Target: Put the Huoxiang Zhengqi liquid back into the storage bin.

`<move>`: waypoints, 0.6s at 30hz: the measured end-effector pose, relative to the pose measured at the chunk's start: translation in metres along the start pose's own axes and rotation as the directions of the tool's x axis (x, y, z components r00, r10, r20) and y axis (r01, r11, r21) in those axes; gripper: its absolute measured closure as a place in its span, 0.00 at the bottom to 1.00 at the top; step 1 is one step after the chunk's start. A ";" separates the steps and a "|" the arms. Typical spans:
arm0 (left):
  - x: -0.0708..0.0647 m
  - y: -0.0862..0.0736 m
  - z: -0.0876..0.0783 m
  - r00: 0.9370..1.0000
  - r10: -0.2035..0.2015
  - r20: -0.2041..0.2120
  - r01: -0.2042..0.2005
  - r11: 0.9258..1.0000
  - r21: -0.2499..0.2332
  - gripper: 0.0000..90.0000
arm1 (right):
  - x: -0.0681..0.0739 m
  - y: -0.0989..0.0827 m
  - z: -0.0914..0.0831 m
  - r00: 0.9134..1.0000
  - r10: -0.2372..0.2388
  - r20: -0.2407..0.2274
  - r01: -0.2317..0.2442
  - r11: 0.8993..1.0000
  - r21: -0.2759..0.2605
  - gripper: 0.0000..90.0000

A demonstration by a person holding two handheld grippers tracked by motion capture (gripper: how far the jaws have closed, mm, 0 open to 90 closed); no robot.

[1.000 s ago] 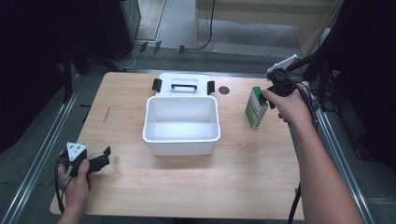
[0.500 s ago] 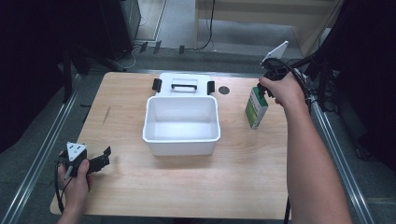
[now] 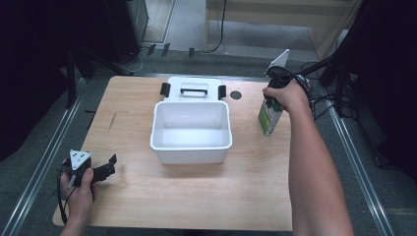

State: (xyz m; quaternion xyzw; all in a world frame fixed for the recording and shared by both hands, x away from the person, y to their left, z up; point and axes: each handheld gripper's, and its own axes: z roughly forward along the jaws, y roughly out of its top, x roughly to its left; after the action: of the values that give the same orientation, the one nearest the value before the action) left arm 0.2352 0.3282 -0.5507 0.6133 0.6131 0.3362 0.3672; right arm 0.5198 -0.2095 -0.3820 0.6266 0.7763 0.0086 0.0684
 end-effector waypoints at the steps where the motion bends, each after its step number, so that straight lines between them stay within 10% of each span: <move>1: 0.000 0.000 0.000 1.000 -0.001 0.001 0.001 1.000 0.001 0.08 | 0.001 0.001 0.002 1.000 0.002 -0.001 -0.002 1.000 0.001 0.64; 11: 0.000 0.000 0.000 1.000 -0.002 0.000 0.002 1.000 0.000 0.08 | 0.006 -0.001 0.002 0.997 -0.066 -0.028 0.065 0.998 -0.005 0.73; 18: 0.000 0.000 0.000 1.000 -0.002 -0.004 0.002 1.000 -0.003 0.08 | 0.007 -0.008 -0.020 0.975 -0.212 -0.071 0.209 0.977 -0.050 0.73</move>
State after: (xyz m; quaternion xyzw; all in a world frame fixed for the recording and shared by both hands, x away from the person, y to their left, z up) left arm 0.2353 0.3280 -0.5508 0.6115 0.6141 0.3380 0.3670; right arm 0.5077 -0.2028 -0.3641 0.5384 0.8400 0.0413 0.0525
